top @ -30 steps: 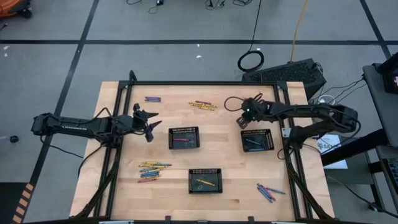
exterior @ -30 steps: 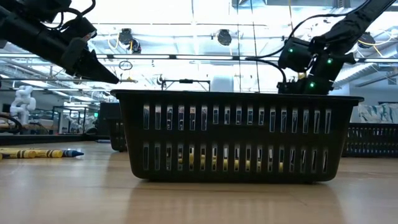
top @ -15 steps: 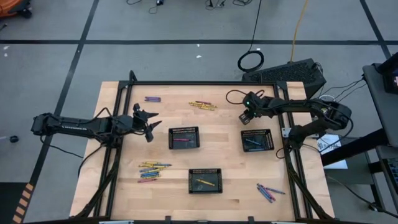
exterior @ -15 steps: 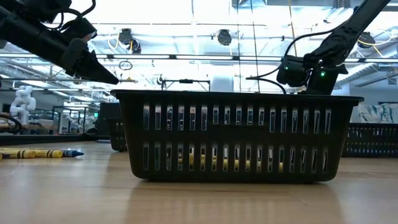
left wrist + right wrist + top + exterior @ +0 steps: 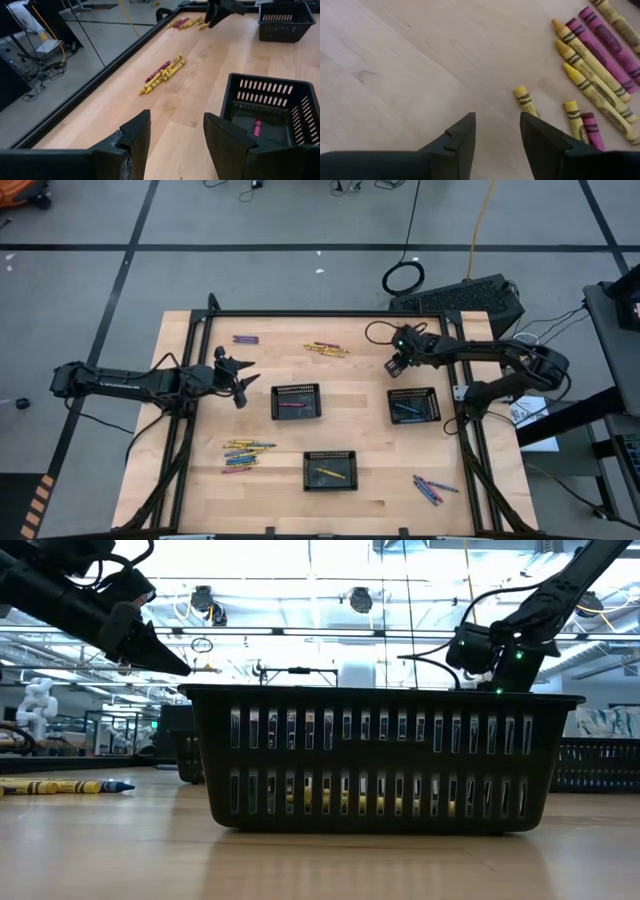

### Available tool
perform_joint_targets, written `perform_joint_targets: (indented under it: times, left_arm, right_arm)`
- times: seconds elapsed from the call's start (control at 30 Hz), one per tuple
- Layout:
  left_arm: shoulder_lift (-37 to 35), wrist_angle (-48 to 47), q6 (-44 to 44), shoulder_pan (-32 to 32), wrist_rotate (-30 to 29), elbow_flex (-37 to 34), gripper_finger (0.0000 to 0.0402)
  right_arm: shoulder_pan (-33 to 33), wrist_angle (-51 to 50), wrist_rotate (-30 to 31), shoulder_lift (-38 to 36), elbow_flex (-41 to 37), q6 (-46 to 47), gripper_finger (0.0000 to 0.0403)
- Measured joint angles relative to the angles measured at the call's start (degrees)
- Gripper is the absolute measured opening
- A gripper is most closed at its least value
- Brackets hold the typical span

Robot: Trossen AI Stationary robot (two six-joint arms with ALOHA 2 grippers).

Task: Sort crayons
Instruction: Put the yellow crayon into the bottom black bin

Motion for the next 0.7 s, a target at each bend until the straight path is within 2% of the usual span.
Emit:
perform_joint_targets:
  times: [0.17,0.33,0.5,0.7]
  left_arm:
    - [0.00,0.00,0.01,0.00,0.03,-0.02,0.0182]
    - [0.02,0.00,-0.01,0.00,0.24,-0.02,0.0182]
    - [0.07,0.00,-0.01,0.00,0.27,-0.02,0.0182]
    - [0.07,-0.02,0.01,0.00,0.32,-0.02,0.0182]
  right_arm:
    - [-0.86,-0.58,3.30,-0.73,0.00,-2.55,0.0141]
    - [-4.53,-0.61,3.05,0.51,-0.02,-4.41,0.0141]
    - [-7.58,0.54,-5.83,1.89,-0.02,-7.31,0.0141]
    - [-9.65,0.72,-5.97,3.08,0.00,-8.53,0.0141]
